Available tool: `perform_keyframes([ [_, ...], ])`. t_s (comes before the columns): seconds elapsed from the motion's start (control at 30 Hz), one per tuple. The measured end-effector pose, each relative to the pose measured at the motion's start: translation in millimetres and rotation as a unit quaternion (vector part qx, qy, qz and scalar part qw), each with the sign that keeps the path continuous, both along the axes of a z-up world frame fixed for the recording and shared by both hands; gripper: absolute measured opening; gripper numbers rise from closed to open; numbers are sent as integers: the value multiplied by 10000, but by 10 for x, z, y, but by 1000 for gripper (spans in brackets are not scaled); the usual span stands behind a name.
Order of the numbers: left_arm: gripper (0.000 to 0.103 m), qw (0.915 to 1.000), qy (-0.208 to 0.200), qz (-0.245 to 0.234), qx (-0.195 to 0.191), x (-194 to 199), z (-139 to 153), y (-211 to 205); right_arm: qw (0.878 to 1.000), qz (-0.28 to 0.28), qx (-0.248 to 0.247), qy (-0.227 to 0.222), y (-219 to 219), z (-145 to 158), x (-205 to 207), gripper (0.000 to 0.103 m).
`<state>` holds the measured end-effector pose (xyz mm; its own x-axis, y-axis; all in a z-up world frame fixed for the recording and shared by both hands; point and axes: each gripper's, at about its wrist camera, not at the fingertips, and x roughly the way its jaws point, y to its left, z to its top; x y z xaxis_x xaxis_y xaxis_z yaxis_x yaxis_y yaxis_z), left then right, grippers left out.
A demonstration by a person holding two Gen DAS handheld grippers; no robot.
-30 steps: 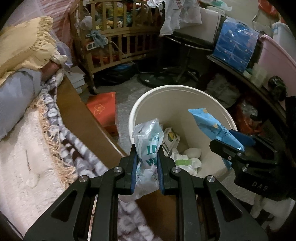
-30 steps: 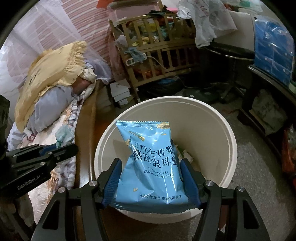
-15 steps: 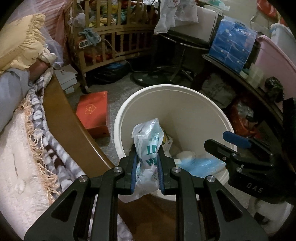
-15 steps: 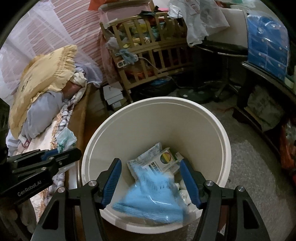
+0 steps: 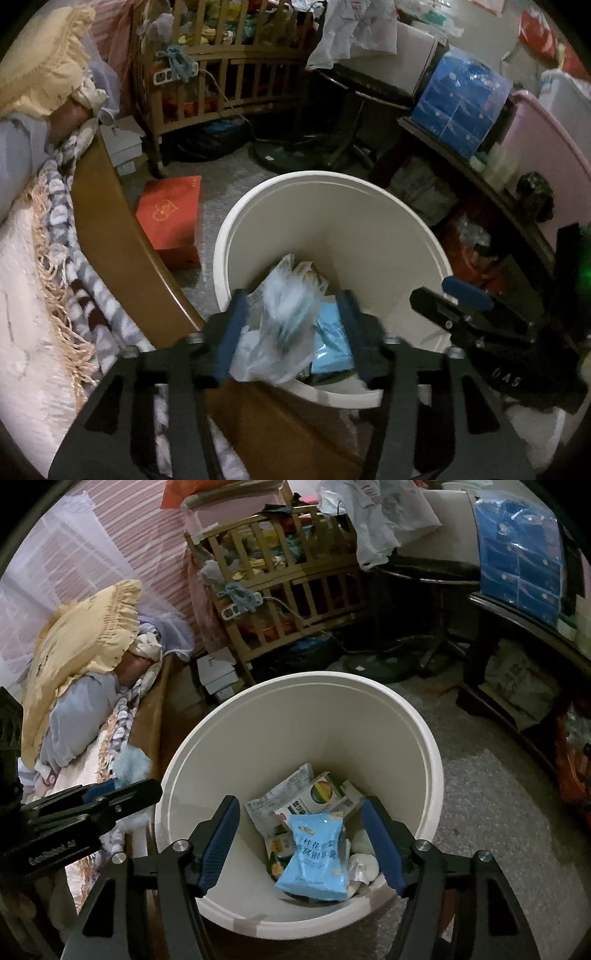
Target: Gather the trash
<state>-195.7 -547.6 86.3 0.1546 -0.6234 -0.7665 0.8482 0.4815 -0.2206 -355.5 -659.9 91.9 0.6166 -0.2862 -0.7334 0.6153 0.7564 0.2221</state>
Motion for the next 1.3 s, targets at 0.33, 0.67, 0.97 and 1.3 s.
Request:
perform_keyframes([
  [0.33, 59, 9996, -154, 253, -31, -7, 123, 180, 9997, 103, -205, -16, 164, 80, 19, 71],
  [0.67, 59, 9924, -938, 730, -332, -224, 510, 751, 9962, 228, -818, -189, 607, 418, 21, 72],
  [0.97, 59, 9830, -1350, 1030, -701, -357, 832, 1226, 9894, 298, -1344, -466, 1066, 809, -43, 76],
  [1.3, 59, 9764, -1530, 1219, -913, -422, 991, 1575, 9828, 261, -1697, -672, 1373, 1126, -130, 79],
])
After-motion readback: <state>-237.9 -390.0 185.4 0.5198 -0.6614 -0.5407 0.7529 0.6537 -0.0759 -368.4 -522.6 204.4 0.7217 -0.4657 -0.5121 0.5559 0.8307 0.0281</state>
